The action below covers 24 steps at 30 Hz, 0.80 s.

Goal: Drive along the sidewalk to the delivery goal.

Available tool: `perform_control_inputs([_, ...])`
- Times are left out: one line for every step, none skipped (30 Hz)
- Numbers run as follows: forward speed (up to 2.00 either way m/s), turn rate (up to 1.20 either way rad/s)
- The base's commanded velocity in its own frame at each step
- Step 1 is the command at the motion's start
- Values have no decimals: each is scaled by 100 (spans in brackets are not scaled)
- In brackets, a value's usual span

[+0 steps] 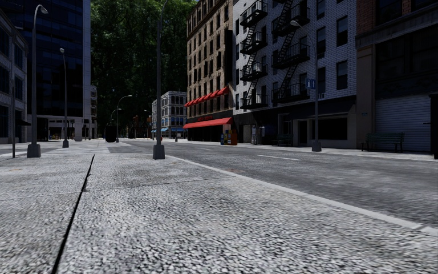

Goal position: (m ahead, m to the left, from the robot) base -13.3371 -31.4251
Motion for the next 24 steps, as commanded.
perform_control_inputs([0, 0])
perform_control_inputs([0, 0])
perform_control_inputs([0, 0])
perform_control_inputs([0, 0])
perform_control_inputs([0, 0])
perform_control_inputs([0, 0])
perform_control_inputs([0, 0])
perform_control_inputs([0, 0])
perform_control_inputs([0, 0])
perform_control_inputs([0, 0])
perform_control_inputs([0, 0])
perform_control_inputs([0, 0])
perform_control_inputs([0, 0])
perform_control_inputs([0, 0])
perform_control_inputs([0, 0])
perform_control_inputs([0, 0])
perform_control_inputs([0, 0])
perform_control_inputs([0, 0])
perform_control_inputs([0, 0])
perform_control_inputs([0, 0])
perform_control_inputs([0, 0])
perform_control_inputs([0, 0])
perform_control_inputs([0, 0])
perform_control_inputs([0, 0])
